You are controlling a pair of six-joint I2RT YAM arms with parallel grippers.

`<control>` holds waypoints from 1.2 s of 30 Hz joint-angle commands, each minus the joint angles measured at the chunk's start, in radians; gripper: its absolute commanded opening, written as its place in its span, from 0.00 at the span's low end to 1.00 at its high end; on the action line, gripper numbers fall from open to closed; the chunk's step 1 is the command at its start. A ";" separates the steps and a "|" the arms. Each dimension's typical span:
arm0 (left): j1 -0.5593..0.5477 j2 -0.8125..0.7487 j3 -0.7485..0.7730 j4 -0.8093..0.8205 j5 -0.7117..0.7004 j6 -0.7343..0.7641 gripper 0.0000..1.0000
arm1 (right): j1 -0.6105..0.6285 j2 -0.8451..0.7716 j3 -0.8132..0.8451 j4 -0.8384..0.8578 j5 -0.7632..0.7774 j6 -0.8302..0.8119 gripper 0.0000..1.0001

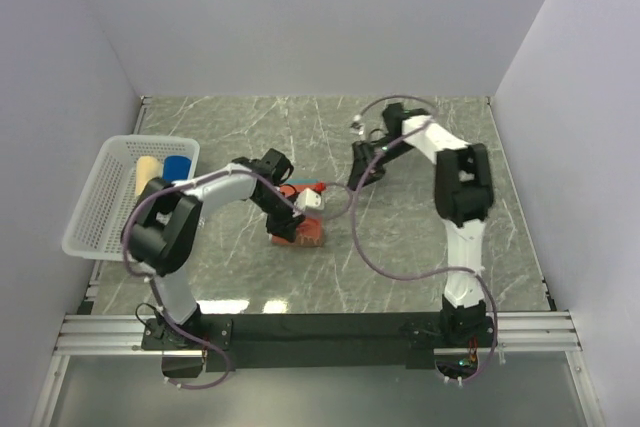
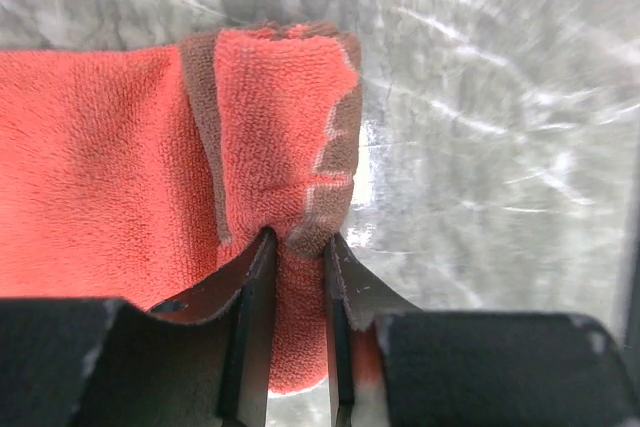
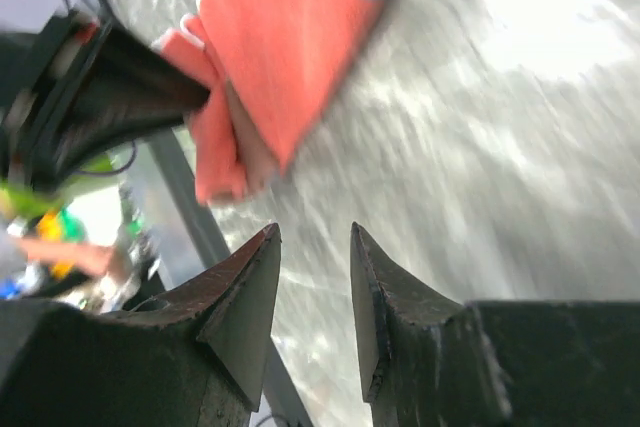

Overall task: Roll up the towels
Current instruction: Roll the towel

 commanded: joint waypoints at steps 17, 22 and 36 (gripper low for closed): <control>0.198 0.673 0.508 -0.584 0.135 -0.029 0.01 | 0.278 -0.903 -0.627 0.384 0.546 -0.220 0.39; 0.213 0.693 0.534 -0.599 0.159 -0.026 0.01 | 0.493 -0.833 -0.653 0.518 0.708 -0.289 0.45; 0.224 0.708 0.542 -0.604 0.164 -0.023 0.01 | 0.690 -0.586 -0.730 0.817 0.752 -0.543 0.60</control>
